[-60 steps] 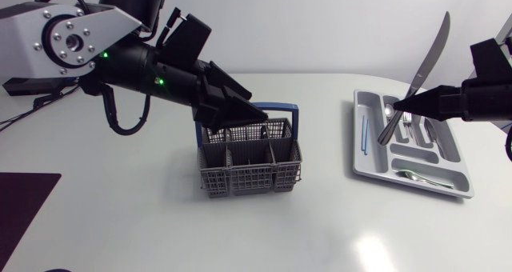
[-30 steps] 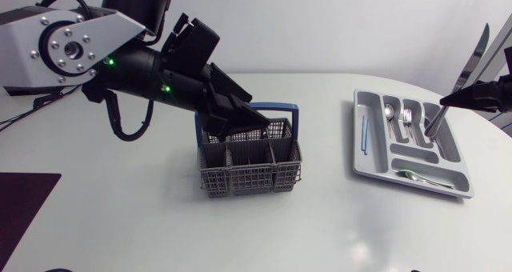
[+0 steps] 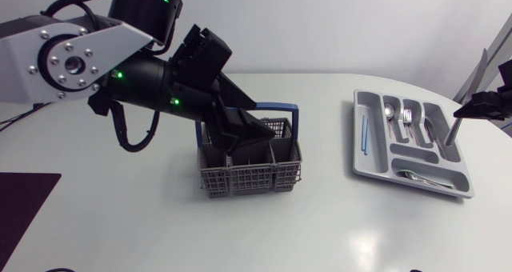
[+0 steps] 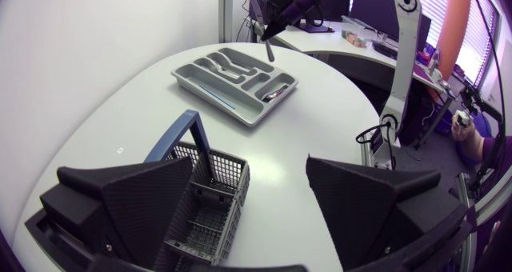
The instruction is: Sort the cutlery from the basket into the organizer compartments.
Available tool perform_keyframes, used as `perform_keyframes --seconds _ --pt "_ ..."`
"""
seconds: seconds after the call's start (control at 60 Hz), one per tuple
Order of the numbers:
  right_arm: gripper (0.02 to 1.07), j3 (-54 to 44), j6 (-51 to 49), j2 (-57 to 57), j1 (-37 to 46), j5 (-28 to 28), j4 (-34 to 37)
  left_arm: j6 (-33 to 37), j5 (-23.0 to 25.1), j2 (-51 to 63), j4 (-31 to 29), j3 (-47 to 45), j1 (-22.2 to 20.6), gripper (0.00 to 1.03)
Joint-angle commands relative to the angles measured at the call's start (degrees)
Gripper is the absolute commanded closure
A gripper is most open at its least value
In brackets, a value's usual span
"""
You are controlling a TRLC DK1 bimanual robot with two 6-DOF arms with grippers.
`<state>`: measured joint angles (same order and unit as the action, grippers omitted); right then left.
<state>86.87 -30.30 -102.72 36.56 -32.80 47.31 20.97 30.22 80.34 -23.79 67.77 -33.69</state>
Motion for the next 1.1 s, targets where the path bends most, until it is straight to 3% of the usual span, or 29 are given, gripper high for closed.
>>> perform_keyframes --seconds 0.0,0.283,1.083 --pt "1.02 3.57 -0.54 -3.10 0.45 1.77 1.21 0.21 -0.69 -1.85 0.85 -1.50 -0.67 0.05" --pt "1.02 8.14 1.39 -7.59 0.36 8.45 2.17 -0.05 -1.21 -2.55 1.03 -1.85 -1.02 0.05" --pt "1.02 20.80 11.94 -22.97 -1.66 15.04 5.16 -0.41 -3.06 -6.77 1.12 -4.13 -2.96 0.05"
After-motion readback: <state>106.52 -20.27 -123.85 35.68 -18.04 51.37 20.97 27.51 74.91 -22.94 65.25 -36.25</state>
